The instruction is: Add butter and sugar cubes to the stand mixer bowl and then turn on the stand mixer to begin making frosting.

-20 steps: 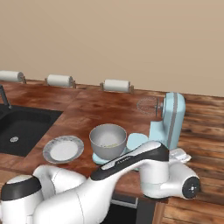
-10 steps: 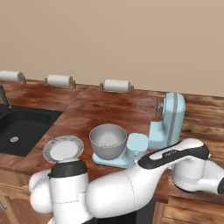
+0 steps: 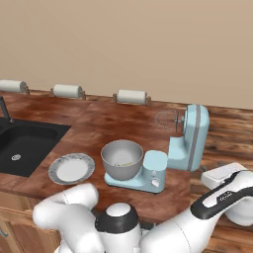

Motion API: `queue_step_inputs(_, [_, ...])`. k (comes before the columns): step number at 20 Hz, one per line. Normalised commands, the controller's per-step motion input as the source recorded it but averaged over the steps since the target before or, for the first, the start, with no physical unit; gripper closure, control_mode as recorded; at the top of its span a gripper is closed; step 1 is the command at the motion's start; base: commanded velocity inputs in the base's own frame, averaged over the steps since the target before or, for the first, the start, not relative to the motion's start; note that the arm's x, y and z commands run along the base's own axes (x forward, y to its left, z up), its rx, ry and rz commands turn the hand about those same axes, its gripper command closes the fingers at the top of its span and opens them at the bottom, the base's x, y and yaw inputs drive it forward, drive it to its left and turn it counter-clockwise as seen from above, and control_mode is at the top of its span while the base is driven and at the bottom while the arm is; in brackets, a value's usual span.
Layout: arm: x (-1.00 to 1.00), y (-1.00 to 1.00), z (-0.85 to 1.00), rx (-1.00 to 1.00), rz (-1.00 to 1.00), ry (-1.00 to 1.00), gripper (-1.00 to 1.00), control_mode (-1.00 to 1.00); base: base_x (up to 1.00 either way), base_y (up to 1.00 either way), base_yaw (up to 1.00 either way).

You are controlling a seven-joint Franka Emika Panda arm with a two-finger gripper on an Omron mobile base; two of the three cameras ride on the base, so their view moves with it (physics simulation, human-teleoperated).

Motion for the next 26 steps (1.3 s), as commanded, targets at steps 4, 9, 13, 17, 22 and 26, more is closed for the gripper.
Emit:
queue_step_inputs(4, [0.25, -0.15, 0.00, 0.09, 0.07, -0.04, -1.00, -1.00, 0.00, 0.00, 0.00])
queue_step_inputs(9, [0.13, 0.01, 0.00, 0.06, 0.08, -0.03, -1.00, -1.00, 0.00, 0.00, 0.00])
queue_step_inputs(13, [0.00, 0.46, 0.00, 0.00, 0.02, -0.04, -1.00, -1.00, 0.00, 0.00, 0.00])
queue_step_inputs(17, [0.00, 0.80, 0.01, -0.01, 0.00, -0.05, -1.00, -1.00, 0.00, 0.00, 0.00])
queue_step_inputs(22, [0.01, 0.80, 0.08, -0.01, 0.00, -0.02, -1.00, -1.00, 0.00, 0.00, 0.00])
queue_step_inputs(26, [0.01, 0.78, 0.24, -0.01, 0.00, 0.00, -1.00, -1.00, 0.00, 0.00, 0.00])
